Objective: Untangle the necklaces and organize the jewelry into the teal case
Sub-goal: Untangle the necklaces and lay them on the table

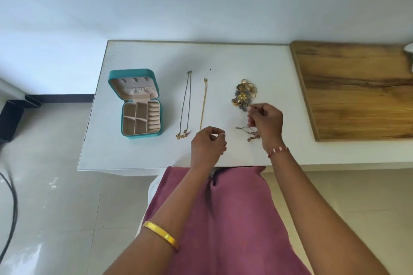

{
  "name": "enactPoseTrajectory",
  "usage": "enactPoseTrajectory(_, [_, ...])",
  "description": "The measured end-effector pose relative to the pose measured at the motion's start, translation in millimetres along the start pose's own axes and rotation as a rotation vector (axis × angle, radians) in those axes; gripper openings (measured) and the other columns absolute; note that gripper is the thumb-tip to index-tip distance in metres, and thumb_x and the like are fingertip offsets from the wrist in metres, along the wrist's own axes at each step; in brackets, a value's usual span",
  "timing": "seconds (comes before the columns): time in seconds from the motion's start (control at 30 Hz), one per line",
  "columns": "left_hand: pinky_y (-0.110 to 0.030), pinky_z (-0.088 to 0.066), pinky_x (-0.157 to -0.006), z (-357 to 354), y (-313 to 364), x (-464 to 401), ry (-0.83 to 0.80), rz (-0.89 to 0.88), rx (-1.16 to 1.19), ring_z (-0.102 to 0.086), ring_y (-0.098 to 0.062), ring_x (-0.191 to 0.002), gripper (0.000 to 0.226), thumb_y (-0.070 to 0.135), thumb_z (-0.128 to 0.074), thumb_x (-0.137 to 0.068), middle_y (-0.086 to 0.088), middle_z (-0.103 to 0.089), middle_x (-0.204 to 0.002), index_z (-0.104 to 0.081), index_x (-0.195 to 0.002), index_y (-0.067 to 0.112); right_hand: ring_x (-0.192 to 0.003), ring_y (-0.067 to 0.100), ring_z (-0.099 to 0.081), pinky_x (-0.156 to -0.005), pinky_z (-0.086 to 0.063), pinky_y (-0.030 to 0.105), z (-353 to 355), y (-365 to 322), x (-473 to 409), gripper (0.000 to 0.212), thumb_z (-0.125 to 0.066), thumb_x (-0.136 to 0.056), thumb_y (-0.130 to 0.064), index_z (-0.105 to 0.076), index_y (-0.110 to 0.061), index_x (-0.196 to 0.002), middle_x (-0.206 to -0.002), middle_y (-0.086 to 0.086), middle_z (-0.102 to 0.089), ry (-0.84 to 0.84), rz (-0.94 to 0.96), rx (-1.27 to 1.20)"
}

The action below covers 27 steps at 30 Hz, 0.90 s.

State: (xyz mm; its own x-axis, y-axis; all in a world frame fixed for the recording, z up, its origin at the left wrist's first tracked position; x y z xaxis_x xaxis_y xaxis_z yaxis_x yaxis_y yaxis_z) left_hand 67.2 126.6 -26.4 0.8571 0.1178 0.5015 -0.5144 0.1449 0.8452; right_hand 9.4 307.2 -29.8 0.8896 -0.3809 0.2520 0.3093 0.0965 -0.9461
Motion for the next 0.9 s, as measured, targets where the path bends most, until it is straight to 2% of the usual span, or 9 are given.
enactPoseTrajectory(0.1, [-0.032,-0.056,-0.072,-14,-1,6,-0.025,0.022,0.018,-0.06,-0.014,-0.061,0.01,0.01,-0.052,-0.089,-0.003,-0.063,-0.067,-0.061,-0.088,0.012,-0.048,0.01,-0.054,-0.049,-0.048,0.02,24,18,12,0.006,-0.062,-0.083,-0.001,-0.068,0.001,-0.086,-0.062,0.004,-0.06,0.009,-0.009,0.149])
enactPoseTrajectory(0.17, [-0.03,-0.056,-0.07,-23,-3,9,-0.04,0.04,0.02,-0.06,-0.014,-0.061,0.011,0.01,-0.051,-0.089,-0.004,-0.063,-0.069,-0.062,-0.09,0.011,-0.061,0.013,-0.058,-0.061,-0.052,0.023,29,28,19,0.009,-0.062,-0.083,-0.001,-0.07,-0.004,-0.087,-0.073,0.005,-0.066,-0.049,0.023,0.298])
enactPoseTrajectory(0.27, [-0.028,-0.055,-0.066,-33,-8,12,-0.058,0.073,0.033,-0.061,-0.015,-0.061,0.011,0.01,-0.052,-0.089,-0.006,-0.063,-0.071,-0.063,-0.09,0.009,-0.08,0.014,-0.059,-0.076,-0.044,0.02,24,33,28,0.017,-0.06,-0.083,0.0,-0.071,-0.006,-0.095,-0.092,0.007,-0.067,-0.15,0.133,0.555])
enactPoseTrajectory(0.37, [-0.026,-0.055,-0.065,-39,-11,14,-0.067,0.096,0.035,-0.061,-0.016,-0.062,0.01,0.01,-0.052,-0.089,-0.006,-0.063,-0.071,-0.062,-0.089,0.01,-0.087,0.021,-0.059,-0.075,-0.04,0.02,14,32,32,0.018,-0.06,-0.084,-0.002,-0.07,-0.006,-0.098,-0.097,0.011,-0.061,-0.223,0.271,0.757])
enactPoseTrajectory(0.47, [-0.026,-0.055,-0.064,-39,-15,13,-0.059,0.11,0.033,-0.061,-0.016,-0.062,0.01,0.01,-0.052,-0.089,-0.006,-0.064,-0.07,-0.062,-0.09,0.009,-0.09,0.028,-0.057,-0.072,-0.044,0.031,6,29,34,0.012,-0.058,-0.086,-0.006,-0.067,-0.002,-0.094,-0.096,0.015,-0.058,-0.255,0.372,0.902])
enactPoseTrajectory(0.57, [-0.024,-0.055,-0.063,-38,-17,12,-0.051,0.127,0.042,-0.062,-0.015,-0.062,0.008,0.011,-0.054,-0.089,-0.006,-0.064,-0.072,-0.062,-0.087,0.012,-0.092,0.029,-0.054,-0.069,-0.042,0.034,3,27,34,0.012,-0.056,-0.089,-0.01,-0.061,0.0,-0.093,-0.098,0.014,-0.056,-0.249,0.434,1.006])
enactPoseTrajectory(0.7, [-0.026,-0.055,-0.066,-39,-18,13,-0.056,0.14,0.047,-0.062,-0.016,-0.064,0.009,0.011,-0.054,-0.089,-0.006,-0.065,-0.072,-0.062,-0.089,0.01,-0.095,0.028,-0.052,-0.073,-0.042,0.034,2,30,30,0.014,-0.051,-0.092,-0.01,-0.059,0.0,-0.095,-0.102,0.015,-0.055,-0.269,0.397,0.972])
enactPoseTrajectory(0.83, [-0.023,-0.055,-0.064,-38,-14,18,-0.061,0.13,0.048,-0.063,-0.016,-0.065,0.009,0.01,-0.053,-0.089,-0.007,-0.065,-0.073,-0.063,-0.09,0.011,-0.084,0.024,-0.055,-0.066,-0.036,0.022,10,16,30,0.01,-0.049,-0.092,-0.005,-0.057,0.0,-0.092,-0.093,0.014,-0.06,-0.224,0.286,0.655])
enactPoseTrajectory(0.9, [-0.023,-0.055,-0.065,-36,-11,22,-0.052,0.111,0.06,-0.062,-0.015,-0.065,0.011,0.009,-0.053,-0.089,-0.006,-0.065,-0.074,-0.062,-0.085,0.014,-0.078,0.02,-0.056,-0.063,-0.04,0.019,12,3,34,0.009,-0.046,-0.093,-0.006,-0.054,-0.003,-0.092,-0.085,0.008,-0.061,-0.221,0.216,0.474])
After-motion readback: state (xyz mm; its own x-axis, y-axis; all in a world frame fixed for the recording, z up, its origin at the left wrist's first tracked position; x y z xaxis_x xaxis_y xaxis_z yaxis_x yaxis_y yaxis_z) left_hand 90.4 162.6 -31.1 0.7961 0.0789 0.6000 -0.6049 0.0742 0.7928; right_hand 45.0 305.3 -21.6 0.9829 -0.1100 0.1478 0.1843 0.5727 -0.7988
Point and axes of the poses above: each hand's wrist, its own x-axis away from the middle knuckle, its own z-axis out of the back of the hand, y = z × x, the point moved 7 cm from there along -x, towards the middle knuckle
